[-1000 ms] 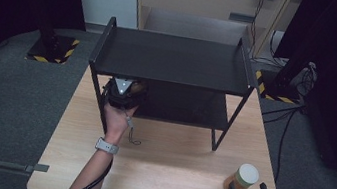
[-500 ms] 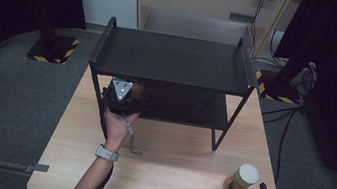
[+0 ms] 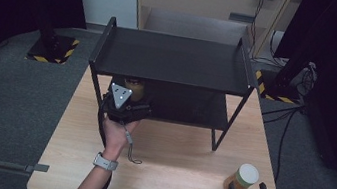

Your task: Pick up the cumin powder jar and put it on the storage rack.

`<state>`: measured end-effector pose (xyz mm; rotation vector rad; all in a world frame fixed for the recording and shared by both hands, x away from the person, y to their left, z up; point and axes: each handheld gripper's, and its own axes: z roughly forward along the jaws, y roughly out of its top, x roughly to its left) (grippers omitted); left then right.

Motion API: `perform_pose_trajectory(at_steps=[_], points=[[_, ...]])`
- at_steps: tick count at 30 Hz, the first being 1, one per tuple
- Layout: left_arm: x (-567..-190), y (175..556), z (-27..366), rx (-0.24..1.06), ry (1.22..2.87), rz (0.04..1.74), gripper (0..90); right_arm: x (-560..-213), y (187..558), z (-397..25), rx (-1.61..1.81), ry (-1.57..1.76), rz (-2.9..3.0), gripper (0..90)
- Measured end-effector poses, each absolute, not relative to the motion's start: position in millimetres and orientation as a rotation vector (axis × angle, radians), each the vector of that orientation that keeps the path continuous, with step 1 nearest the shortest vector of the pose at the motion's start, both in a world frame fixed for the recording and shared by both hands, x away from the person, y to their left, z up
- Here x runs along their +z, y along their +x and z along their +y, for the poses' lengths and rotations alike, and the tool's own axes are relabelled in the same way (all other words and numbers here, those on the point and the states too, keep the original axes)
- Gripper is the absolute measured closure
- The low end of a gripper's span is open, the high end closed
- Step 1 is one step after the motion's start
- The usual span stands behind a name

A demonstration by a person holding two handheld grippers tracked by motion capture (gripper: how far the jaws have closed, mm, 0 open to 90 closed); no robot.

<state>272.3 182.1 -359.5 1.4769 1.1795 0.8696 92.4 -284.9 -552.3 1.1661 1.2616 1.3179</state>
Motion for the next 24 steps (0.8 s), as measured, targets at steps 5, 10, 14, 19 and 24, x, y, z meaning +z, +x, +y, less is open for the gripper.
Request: perform_pose_trajectory(at_steps=[5, 10, 14, 19, 24], points=[[-362, 262, 187, 0.863, 1.494, 1.168, 0.0, -552, 93, -285, 1.319, 1.166, 1.264, 0.7], [-365, 254, 194, 0.843, 1.486, 1.17, 0.0, -552, 92, -285, 1.316, 1.168, 1.26, 0.7], [-368, 249, 200, 0.822, 1.488, 1.178, 0.0, -552, 93, -285, 1.318, 1.167, 1.265, 0.7], [-372, 243, 205, 0.823, 1.493, 1.181, 0.0, -551, 93, -285, 1.316, 1.166, 1.271, 0.7], [-377, 235, 212, 0.83, 1.493, 1.17, 0.0, -551, 93, -285, 1.315, 1.166, 1.272, 0.7]])
